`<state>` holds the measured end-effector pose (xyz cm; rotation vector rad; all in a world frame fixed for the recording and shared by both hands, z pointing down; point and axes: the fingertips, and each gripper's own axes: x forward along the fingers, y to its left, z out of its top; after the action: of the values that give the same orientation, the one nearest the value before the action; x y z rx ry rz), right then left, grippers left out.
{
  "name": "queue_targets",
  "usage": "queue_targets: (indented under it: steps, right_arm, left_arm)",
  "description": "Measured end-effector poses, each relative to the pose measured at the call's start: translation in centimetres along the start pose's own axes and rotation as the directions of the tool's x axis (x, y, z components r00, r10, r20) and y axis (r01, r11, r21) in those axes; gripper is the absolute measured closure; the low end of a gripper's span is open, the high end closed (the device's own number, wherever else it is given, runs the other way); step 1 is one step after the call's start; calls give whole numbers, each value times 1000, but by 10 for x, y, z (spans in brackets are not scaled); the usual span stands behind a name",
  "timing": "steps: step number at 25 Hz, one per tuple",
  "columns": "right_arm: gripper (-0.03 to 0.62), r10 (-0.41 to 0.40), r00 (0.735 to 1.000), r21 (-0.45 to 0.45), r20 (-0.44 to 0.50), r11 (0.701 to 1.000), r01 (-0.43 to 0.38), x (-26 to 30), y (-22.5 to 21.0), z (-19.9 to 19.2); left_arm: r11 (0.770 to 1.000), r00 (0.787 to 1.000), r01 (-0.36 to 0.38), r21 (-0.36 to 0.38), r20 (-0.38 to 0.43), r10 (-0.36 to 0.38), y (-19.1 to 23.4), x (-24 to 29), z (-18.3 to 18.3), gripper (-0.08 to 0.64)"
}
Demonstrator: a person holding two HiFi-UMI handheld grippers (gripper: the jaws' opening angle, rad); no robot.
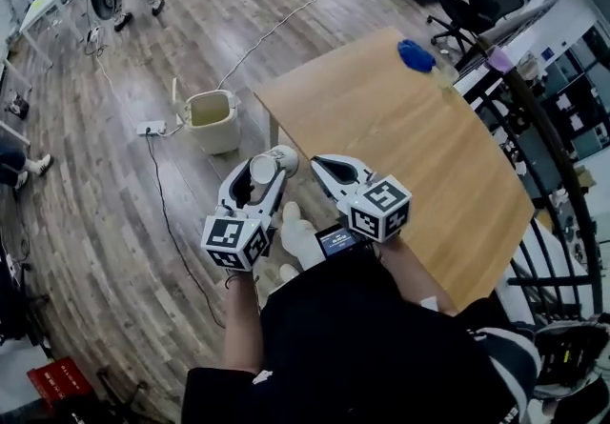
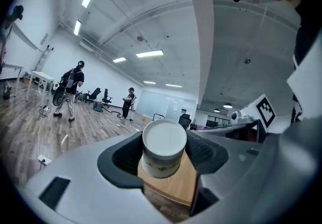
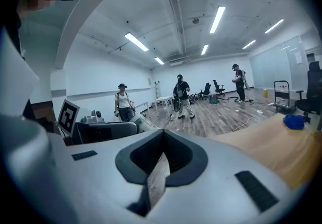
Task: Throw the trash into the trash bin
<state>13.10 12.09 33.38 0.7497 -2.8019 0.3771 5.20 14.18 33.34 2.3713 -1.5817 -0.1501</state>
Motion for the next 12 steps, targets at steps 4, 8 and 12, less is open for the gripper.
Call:
queue_targets:
  steps: [4, 8, 12]
  right_arm:
    - [595, 41, 999, 18, -6, 999, -41, 48, -9, 9]
    - [595, 63, 998, 67, 13, 996, -64, 113, -38, 23]
    - [595, 97, 995, 105, 29, 989, -100, 187, -68, 42]
  left_arm:
    - [999, 1000, -21, -31, -20, 20, 41, 16, 3, 287]
    - [998, 996, -70, -5, -48, 69, 97, 40, 15, 287]
    - [991, 988, -134, -19, -77, 133, 165, 67, 31, 287]
